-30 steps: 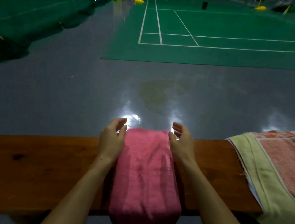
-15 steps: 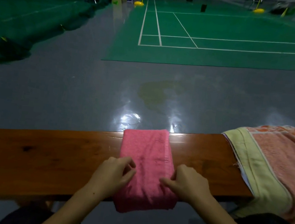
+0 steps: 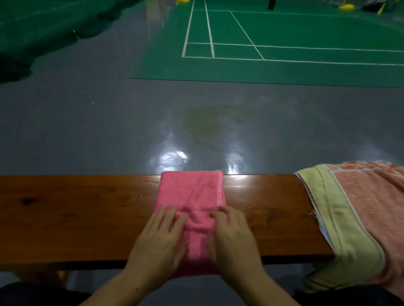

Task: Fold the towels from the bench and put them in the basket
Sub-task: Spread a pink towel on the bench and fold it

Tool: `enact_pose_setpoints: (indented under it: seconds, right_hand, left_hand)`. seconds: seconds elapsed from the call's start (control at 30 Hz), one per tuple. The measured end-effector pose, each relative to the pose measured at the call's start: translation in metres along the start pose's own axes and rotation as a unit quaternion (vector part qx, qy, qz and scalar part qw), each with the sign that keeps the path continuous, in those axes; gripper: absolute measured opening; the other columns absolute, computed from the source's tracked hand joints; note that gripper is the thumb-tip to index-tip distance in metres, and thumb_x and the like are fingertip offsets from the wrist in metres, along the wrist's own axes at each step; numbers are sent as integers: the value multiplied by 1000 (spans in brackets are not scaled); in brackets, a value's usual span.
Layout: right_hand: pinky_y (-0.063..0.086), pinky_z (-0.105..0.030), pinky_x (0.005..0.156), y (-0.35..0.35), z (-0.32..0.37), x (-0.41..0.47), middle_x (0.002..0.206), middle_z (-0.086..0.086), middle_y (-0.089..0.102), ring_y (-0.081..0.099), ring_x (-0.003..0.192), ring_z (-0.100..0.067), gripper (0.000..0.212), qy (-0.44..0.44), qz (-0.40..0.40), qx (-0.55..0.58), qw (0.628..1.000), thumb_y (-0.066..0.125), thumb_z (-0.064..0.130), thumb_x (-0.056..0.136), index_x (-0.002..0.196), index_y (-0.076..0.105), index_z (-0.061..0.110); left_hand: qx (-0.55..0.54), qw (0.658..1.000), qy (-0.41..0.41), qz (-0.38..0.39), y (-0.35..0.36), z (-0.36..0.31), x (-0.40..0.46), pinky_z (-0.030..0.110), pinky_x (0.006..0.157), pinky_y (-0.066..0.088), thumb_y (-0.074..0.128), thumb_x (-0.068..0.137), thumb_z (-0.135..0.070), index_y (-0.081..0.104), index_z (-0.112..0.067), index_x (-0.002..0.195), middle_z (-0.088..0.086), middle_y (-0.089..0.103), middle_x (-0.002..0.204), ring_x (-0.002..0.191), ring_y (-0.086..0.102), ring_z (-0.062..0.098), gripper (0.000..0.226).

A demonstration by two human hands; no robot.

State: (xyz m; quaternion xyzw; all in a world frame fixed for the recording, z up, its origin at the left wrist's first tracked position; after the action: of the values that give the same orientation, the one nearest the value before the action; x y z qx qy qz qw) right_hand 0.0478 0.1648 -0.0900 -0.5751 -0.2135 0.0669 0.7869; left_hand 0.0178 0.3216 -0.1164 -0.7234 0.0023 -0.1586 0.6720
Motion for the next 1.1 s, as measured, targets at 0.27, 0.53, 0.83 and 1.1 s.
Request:
enact_pose_setpoints:
  seconds: [0.27, 0.53, 0.83, 1.1]
  right_hand:
    - [15, -55, 124, 73, 13, 10, 169, -19, 28, 18, 159, -36, 68, -79, 94, -54, 991, 33, 45, 105, 162, 34, 7]
    - [1, -65, 127, 80, -7, 37, 176, -6, -2, -8, 161, -32, 77, -37, 158, -50, 986, 9, 62, 102, 168, 6, 22]
    - [38, -56, 117, 31, -23, 41, 153, -16, 50, 43, 142, -40, 62, -41, 126, -45, 990, 29, 55, 97, 134, 61, 17]
    - [53, -32, 88, -1, -32, -1, 116, 20, 64, 54, 104, -2, 34, -112, 191, 112, 969, 62, 60, 95, 116, 71, 35]
  left_hand:
    - [3, 999, -19, 46, 42, 9, 18, 53, 121, 19, 39, 102, -45, 31, -6, 162, 24, 26, 168, 155, 27, 42, 72]
    - [-24, 996, -32, 78, 47, 22, 44, 44, 131, -6, 14, 103, -59, 4, -21, 168, 11, -4, 174, 161, -7, 28, 76]
    - [-83, 994, 18, 68, 0, 26, 38, 45, 118, 41, 44, 101, -58, 52, -25, 149, 7, 45, 160, 146, 43, 27, 59]
    - [-139, 981, 51, 128, -44, 36, 2, 19, 80, 43, 68, 88, -67, 65, -41, 116, -26, 58, 114, 101, 48, -4, 38]
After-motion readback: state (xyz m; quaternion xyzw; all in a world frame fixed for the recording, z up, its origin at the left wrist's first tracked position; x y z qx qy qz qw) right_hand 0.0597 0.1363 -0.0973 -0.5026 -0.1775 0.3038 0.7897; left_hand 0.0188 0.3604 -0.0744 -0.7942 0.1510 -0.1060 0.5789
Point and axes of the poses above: each hand's wrist, its own x-axis towards the middle knuckle, its own y-axis out of the palm, z = x × y, the point moved 9 cm from there along x, towards the middle knuckle
